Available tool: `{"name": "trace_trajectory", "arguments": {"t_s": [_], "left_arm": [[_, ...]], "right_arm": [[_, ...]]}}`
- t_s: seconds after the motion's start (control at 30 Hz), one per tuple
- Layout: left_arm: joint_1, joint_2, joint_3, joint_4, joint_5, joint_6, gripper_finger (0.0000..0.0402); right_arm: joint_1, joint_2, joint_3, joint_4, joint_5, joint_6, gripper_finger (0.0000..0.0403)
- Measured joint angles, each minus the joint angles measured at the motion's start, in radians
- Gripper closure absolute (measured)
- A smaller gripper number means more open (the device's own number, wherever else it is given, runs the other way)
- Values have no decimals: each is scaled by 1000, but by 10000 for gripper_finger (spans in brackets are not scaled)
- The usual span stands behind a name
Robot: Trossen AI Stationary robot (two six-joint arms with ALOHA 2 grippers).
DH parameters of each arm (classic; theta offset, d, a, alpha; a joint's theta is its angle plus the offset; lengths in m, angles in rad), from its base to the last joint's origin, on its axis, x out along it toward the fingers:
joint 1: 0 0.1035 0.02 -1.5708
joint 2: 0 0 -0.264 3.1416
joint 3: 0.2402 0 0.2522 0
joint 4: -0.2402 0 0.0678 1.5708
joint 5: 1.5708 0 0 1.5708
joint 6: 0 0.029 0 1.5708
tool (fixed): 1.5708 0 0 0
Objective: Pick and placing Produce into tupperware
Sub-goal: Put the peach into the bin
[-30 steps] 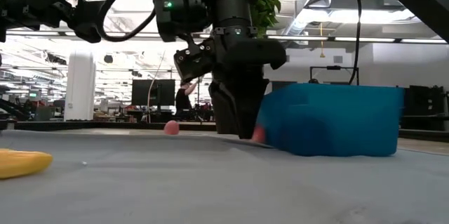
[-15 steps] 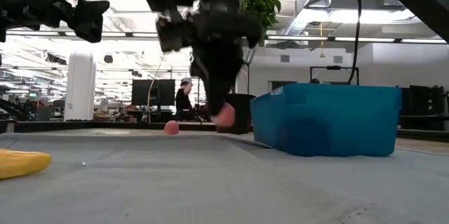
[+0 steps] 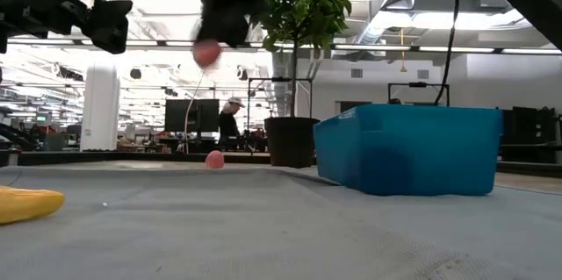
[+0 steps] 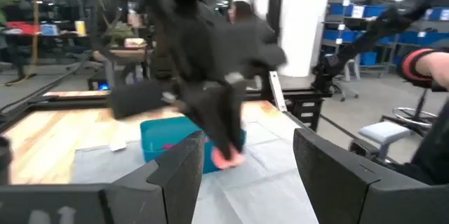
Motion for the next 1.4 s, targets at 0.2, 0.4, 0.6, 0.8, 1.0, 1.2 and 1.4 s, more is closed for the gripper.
{"name": "trace_trajectory", "arguments": {"t_s": [0.2, 0.4, 0.6, 0.8, 1.0, 1.2, 1.4], "left_arm": [[-46, 0, 0, -3, -4, 13, 191], [-92, 0, 0, 10, -40, 42, 191], [-130, 0, 0, 6, -98, 47, 191], [-154, 0, 0, -4, -139, 47, 191], [-181, 0, 0, -8, -148, 47, 191], [-214, 0, 0, -16, -180, 35, 191], [-251, 0, 0, -20, -225, 31, 191]], "right_arm": [[-22, -92, 1, 86, -68, -17, 339], [-47, -198, 0, 113, -117, -13, 339], [-63, -306, 1, 131, -158, -6, 339], [-70, -414, 1, 140, -174, -6, 339], [-108, -515, 1, 128, -173, 3, 340], [-126, -604, 1, 60, -115, 28, 340], [-99, -701, 0, 44, -20, 29, 340]]}}
